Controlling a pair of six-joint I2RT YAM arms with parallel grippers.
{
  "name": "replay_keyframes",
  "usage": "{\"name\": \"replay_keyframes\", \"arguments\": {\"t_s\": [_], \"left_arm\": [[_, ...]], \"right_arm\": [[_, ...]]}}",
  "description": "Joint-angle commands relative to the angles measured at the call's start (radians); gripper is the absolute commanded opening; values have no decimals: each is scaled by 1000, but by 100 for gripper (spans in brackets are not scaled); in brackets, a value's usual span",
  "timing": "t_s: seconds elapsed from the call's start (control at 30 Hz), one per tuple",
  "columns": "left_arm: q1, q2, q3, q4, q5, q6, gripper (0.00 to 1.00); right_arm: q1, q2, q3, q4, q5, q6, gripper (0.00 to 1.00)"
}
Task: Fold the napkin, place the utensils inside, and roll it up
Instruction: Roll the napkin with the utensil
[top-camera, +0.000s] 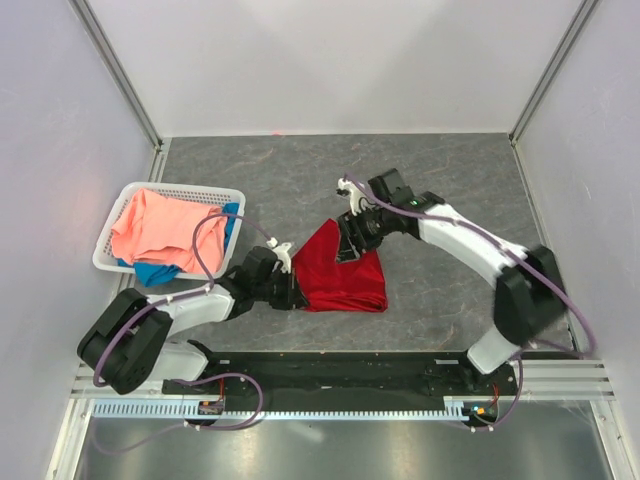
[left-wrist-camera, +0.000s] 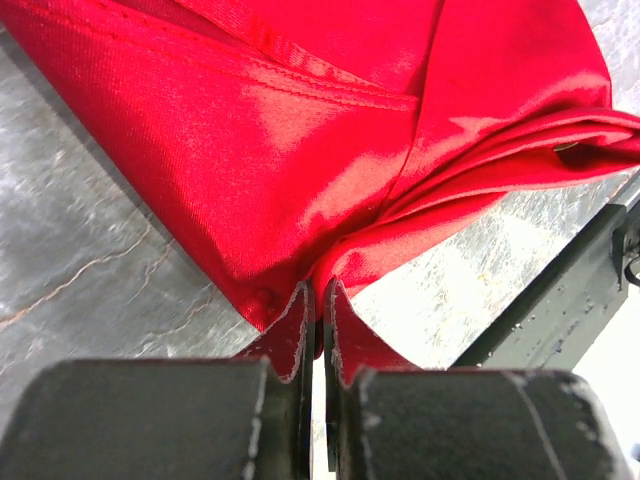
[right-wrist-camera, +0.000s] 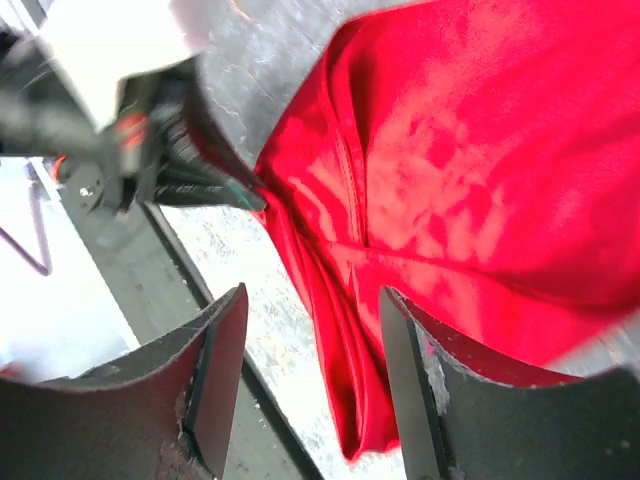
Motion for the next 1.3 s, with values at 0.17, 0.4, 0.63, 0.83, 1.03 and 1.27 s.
{"name": "replay_keyframes", "arguments": {"t_s": [0.17, 0.4, 0.63, 0.83, 1.03, 1.27], "left_arm": [[116, 91, 90, -182, 143, -7, 2], [176, 113, 120, -229, 175, 16, 2], [192, 107, 140, -258, 175, 29, 2], [196, 110, 143, -263, 172, 32, 2], [196, 119, 144, -265, 177, 33, 2], [196, 120, 141, -269, 174, 35, 2]], "right_arm": [[237, -340, -333, -4, 288, 89, 64], [293, -334, -399, -31, 291, 144, 63], [293, -237, -349, -34, 304, 124, 62], [293, -197, -321, -28, 464, 127, 61], [290, -165, -266, -2, 503, 88, 59], [280, -76, -249, 4, 540, 49, 49]]}}
